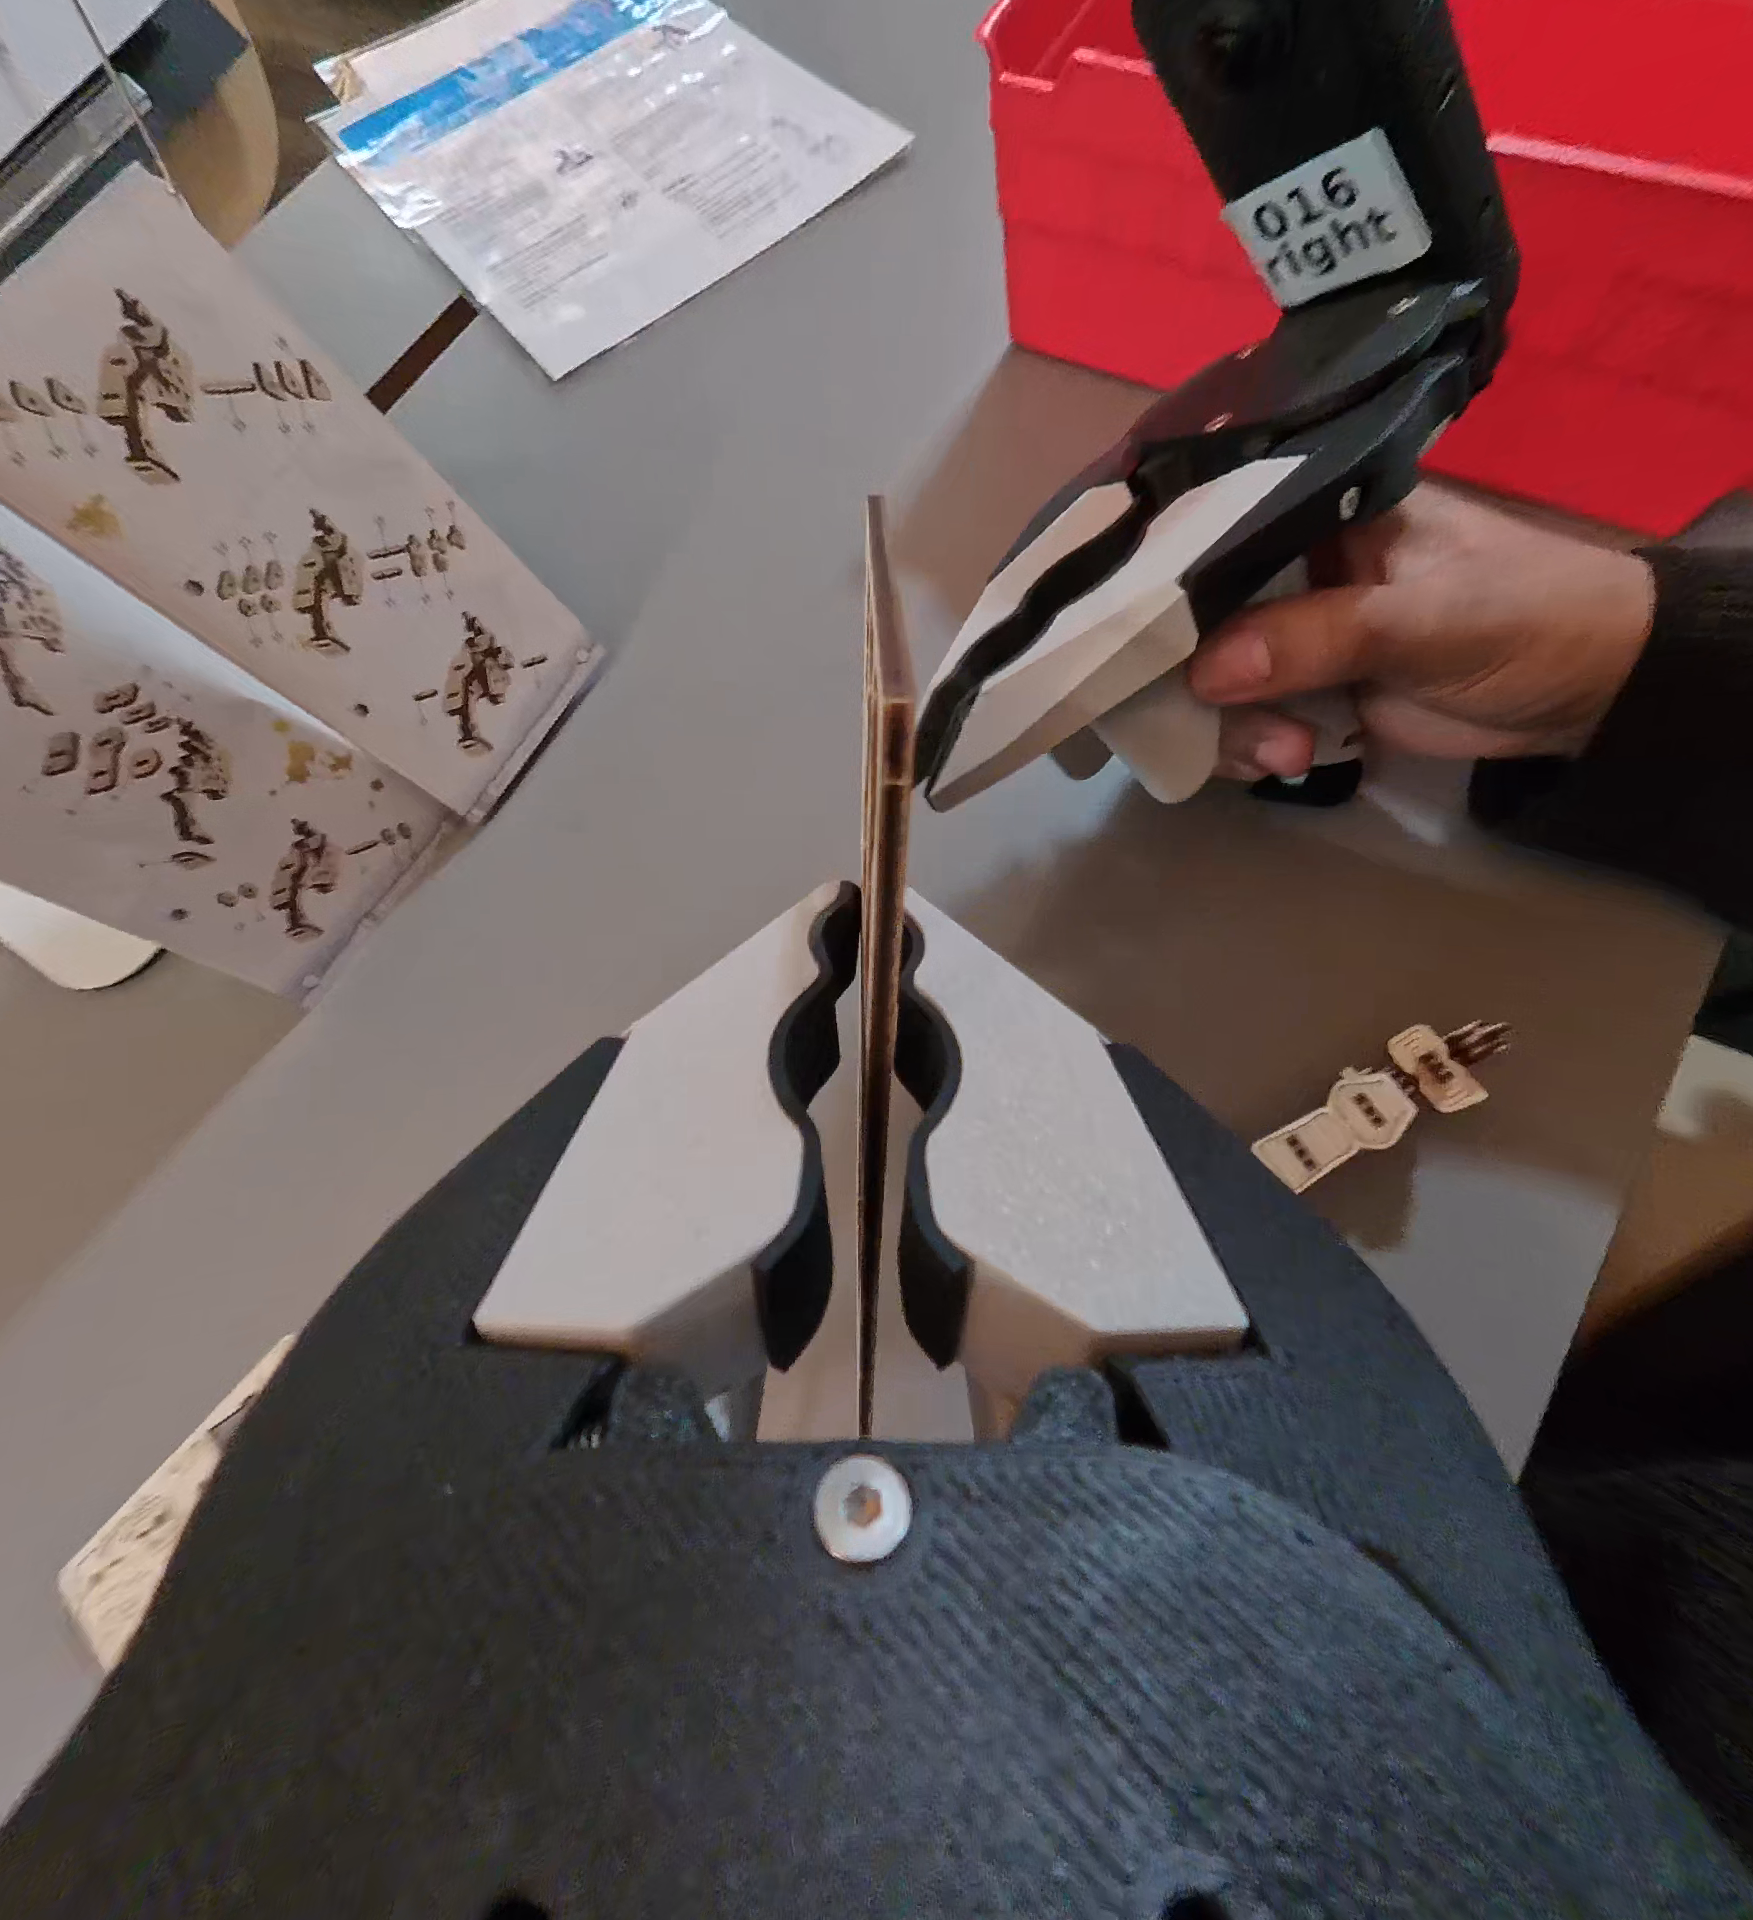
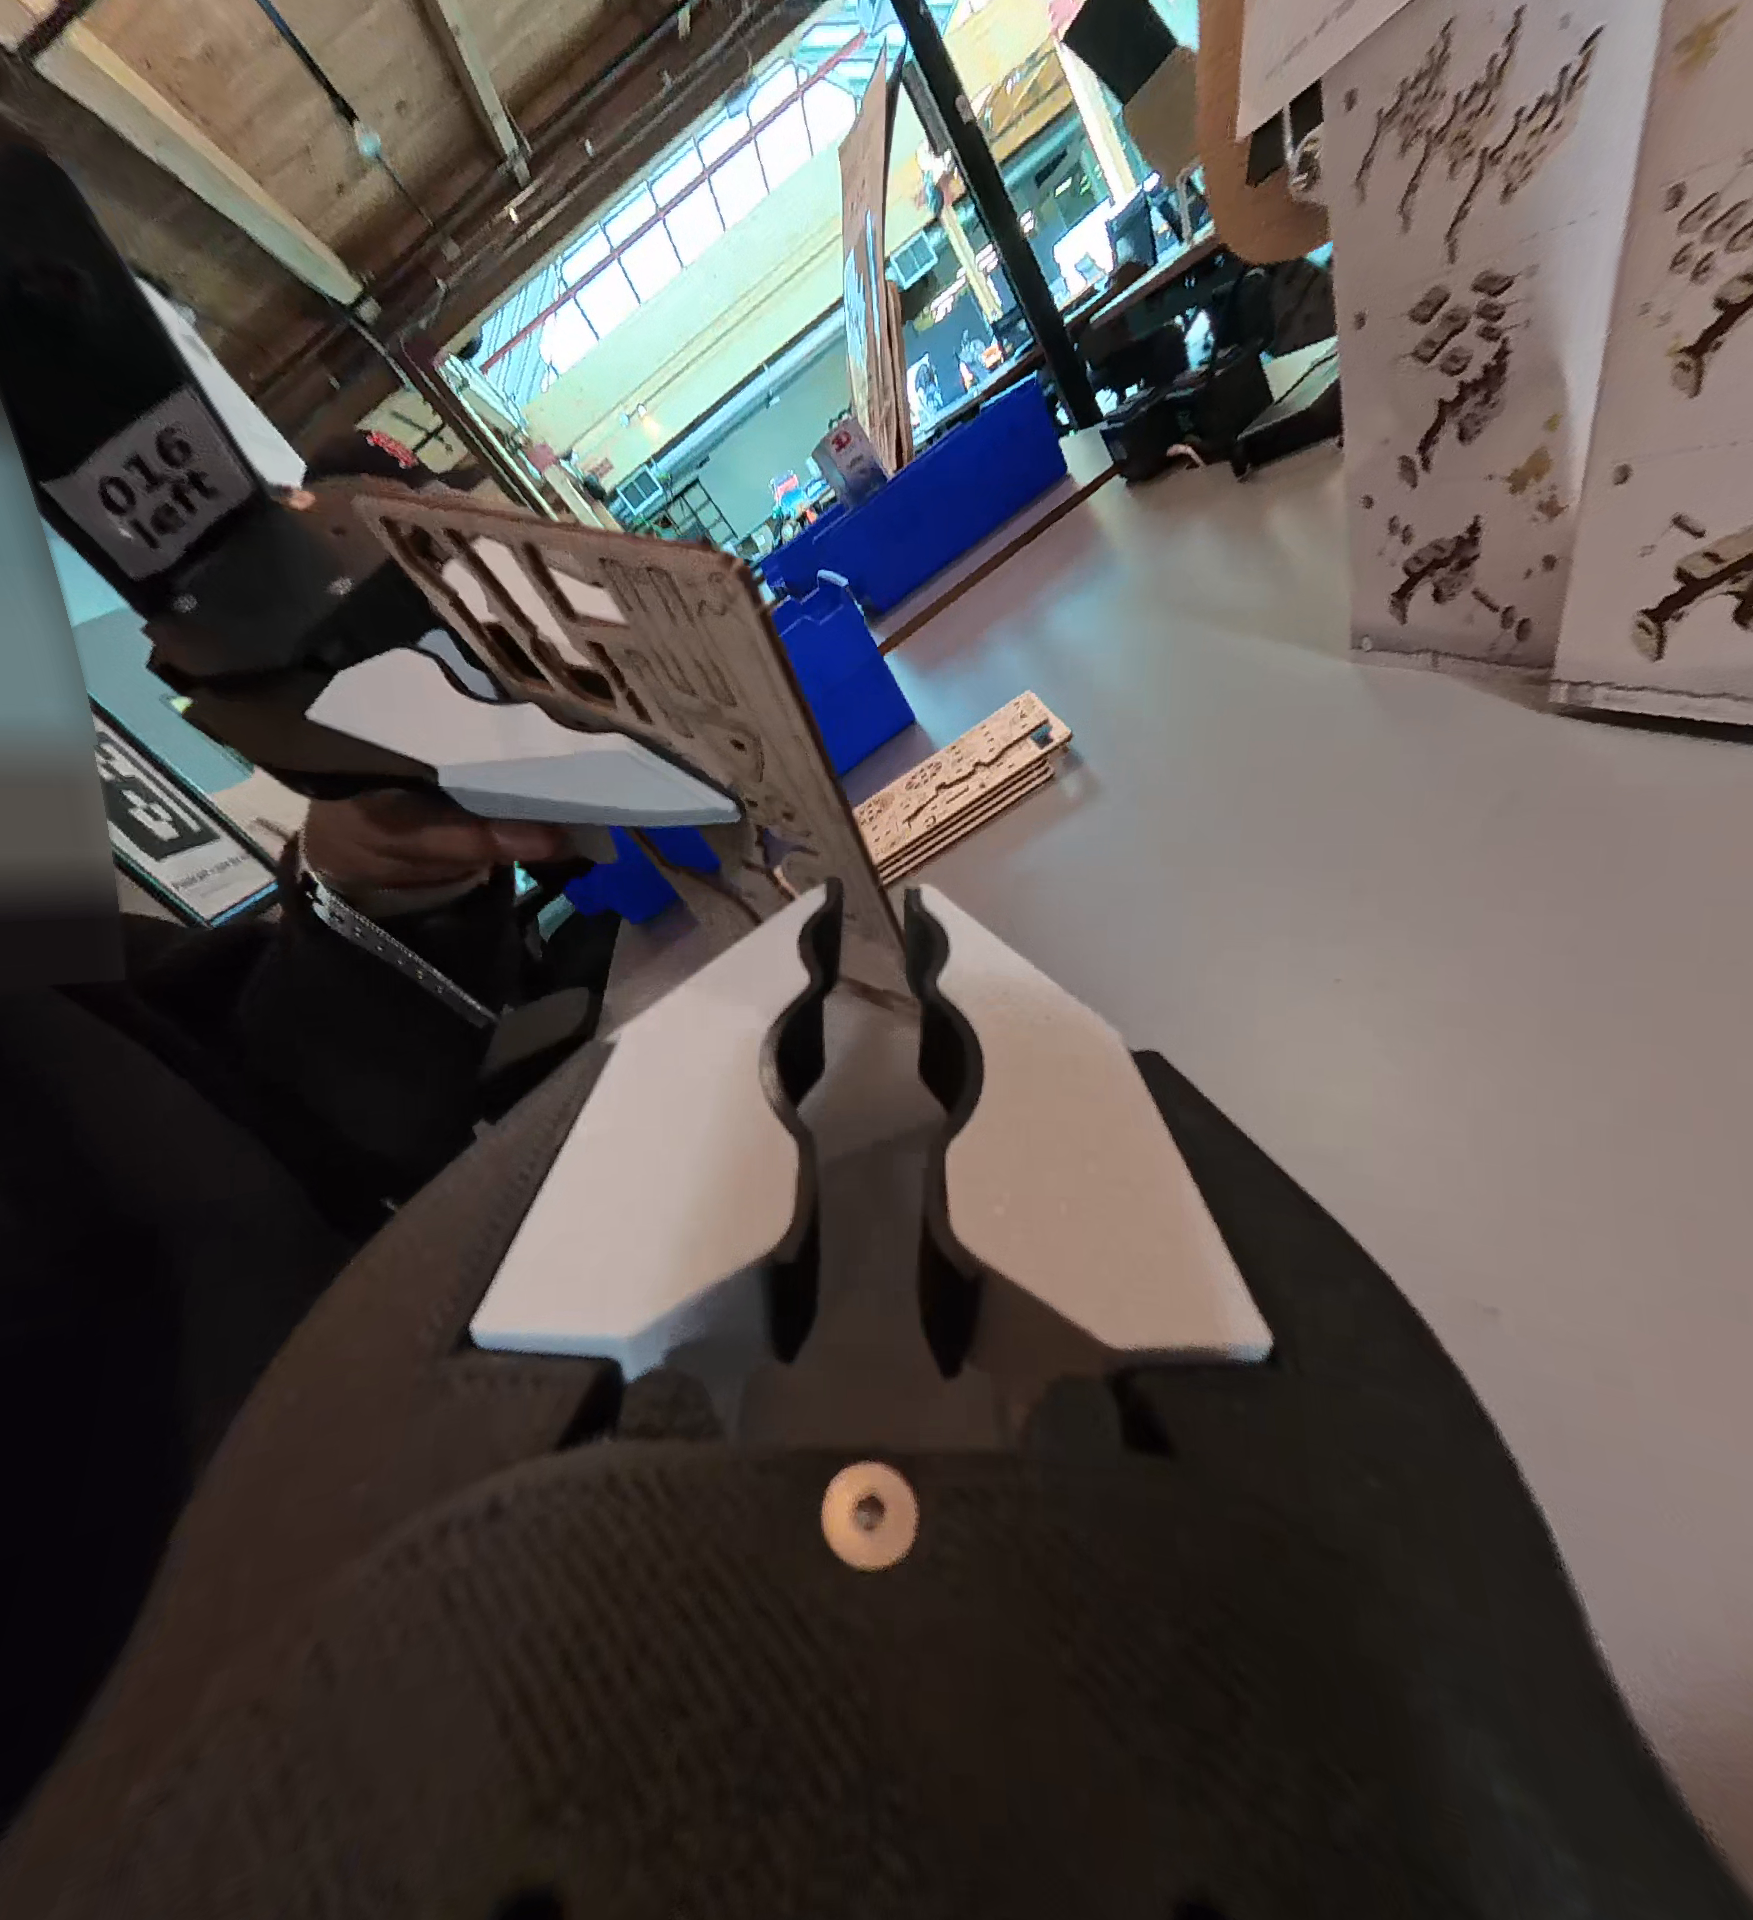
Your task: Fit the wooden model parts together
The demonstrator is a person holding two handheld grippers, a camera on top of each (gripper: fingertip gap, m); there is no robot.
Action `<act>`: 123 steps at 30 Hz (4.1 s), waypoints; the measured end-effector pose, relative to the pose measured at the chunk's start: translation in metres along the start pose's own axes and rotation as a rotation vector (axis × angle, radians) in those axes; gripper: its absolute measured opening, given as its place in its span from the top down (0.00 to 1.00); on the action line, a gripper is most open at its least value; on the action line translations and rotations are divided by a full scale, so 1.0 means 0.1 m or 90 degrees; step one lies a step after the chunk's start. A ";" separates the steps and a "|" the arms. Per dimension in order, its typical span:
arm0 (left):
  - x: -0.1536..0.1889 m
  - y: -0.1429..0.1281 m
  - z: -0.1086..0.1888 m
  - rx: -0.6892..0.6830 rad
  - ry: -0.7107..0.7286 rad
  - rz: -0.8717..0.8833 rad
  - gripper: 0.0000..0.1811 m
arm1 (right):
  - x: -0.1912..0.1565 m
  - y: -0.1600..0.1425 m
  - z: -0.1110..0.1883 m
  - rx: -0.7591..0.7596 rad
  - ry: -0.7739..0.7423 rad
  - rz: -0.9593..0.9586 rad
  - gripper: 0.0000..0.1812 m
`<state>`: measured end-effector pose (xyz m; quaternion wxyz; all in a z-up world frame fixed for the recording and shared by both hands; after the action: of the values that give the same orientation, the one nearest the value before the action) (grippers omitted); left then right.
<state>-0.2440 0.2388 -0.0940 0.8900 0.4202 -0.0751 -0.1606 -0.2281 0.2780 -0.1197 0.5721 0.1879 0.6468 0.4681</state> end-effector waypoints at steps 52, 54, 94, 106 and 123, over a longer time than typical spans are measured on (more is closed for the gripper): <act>-0.11 -0.22 -0.26 0.335 -0.422 0.339 1.00 | -0.01 -0.10 -0.16 -0.018 -0.052 0.029 0.90; -0.11 -0.22 -0.26 0.333 -0.421 0.335 1.00 | -0.01 -0.11 -0.17 -0.020 -0.050 0.022 0.91; -0.14 -0.29 -0.32 0.346 -0.454 0.379 1.00 | 0.11 0.04 -0.04 0.028 -0.047 -0.057 0.95; -0.49 -0.53 -0.22 0.266 -0.443 0.499 1.00 | 0.30 -0.19 -0.09 -0.093 -0.199 0.121 0.93; -0.61 -0.94 -0.45 0.083 -0.269 0.458 0.82 | 0.65 -0.64 -0.23 -0.305 -0.402 0.351 0.96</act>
<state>-0.3104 0.2366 -0.1950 0.8259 0.3806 -0.4077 0.0826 -0.2480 0.2880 -0.2111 0.6222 0.3483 0.2414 0.6583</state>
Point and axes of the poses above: each gripper's, where its closed fingertips meet, z back along the fingers, y out of its top, x = y × z across the jaws, the point moved 1 cm from there along z, back along the fingers, and after that the axes turned 11 degrees about -y, right-handed, at the moved point
